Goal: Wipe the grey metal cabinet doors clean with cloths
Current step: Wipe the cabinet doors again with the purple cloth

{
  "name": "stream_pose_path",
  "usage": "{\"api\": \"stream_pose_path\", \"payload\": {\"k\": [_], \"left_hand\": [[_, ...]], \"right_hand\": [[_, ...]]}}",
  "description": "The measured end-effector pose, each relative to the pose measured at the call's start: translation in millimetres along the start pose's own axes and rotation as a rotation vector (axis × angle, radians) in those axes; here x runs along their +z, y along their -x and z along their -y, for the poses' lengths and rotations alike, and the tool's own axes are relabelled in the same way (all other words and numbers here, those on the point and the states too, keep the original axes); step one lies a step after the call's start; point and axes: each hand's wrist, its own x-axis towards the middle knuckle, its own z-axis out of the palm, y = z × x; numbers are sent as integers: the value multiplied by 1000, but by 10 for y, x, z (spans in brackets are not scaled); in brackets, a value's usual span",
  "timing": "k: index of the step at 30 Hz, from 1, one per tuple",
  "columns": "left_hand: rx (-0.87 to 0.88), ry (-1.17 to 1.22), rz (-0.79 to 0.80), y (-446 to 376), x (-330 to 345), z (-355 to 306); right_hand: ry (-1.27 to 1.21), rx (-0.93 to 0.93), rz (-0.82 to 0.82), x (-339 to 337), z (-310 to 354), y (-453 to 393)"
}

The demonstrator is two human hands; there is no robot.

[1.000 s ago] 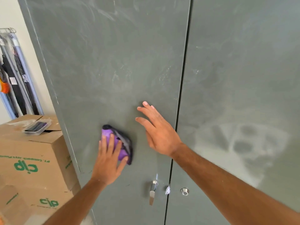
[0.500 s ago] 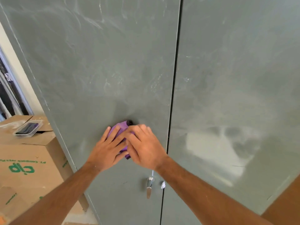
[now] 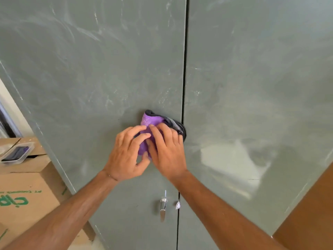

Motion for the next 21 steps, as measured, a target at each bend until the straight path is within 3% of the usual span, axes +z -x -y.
{"api": "stream_pose_path", "payload": {"k": [3, 7, 9, 12, 15, 16, 18, 19, 21], "left_hand": [[-77, -54, -82, 10, -171, 99], [-102, -84, -79, -53, -120, 87], [-60, -96, -49, -91, -25, 9], [24, -80, -41, -201, 81, -191], [23, -41, -79, -422, 164, -470], [11, -34, -91, -507, 197, -551], [-11, -37, -79, -590, 251, -574], [-18, -59, -69, -614, 287, -544], [-8, -144, -38, -581, 367, -469]], "right_hand": [[151, -126, -10, 178, 48, -188], [210, -517, 198, 67, -327, 328], [235, -489, 191, -204, -648, 391], [292, -266, -13, -591, -940, 29], [229, -65, -180, -539, -787, -409], [213, -97, -131, -468, -700, -417], [231, -366, 35, -357, -645, -155], [239, -509, 102, -398, -806, 13], [241, -606, 171, -713, -1325, 281]]}}
